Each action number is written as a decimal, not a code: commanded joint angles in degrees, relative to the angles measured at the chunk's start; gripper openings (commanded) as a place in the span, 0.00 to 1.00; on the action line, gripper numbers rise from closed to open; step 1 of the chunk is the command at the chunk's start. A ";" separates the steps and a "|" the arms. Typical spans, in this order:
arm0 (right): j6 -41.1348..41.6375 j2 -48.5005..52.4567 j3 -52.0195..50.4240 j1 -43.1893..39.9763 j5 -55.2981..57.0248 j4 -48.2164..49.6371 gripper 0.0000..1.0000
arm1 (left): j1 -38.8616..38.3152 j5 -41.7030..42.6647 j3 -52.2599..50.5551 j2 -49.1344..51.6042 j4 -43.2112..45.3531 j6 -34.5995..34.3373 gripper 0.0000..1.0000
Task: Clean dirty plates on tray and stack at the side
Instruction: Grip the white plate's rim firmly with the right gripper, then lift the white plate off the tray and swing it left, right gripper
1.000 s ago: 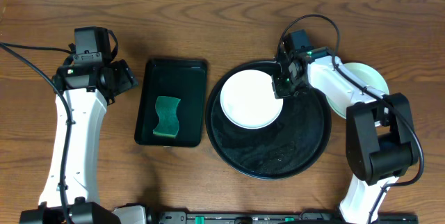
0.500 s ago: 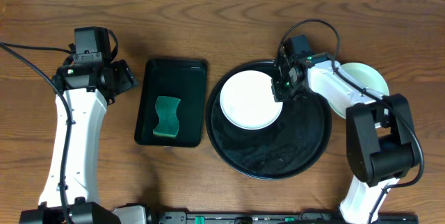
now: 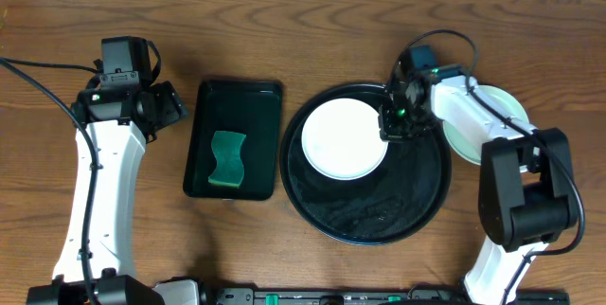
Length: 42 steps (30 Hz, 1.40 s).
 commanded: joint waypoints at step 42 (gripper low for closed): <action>31.26 -1.73 20.22 32.24 33.46 12.83 0.01 | 0.24 -0.70 0.26 0.11 -0.13 0.35 0.88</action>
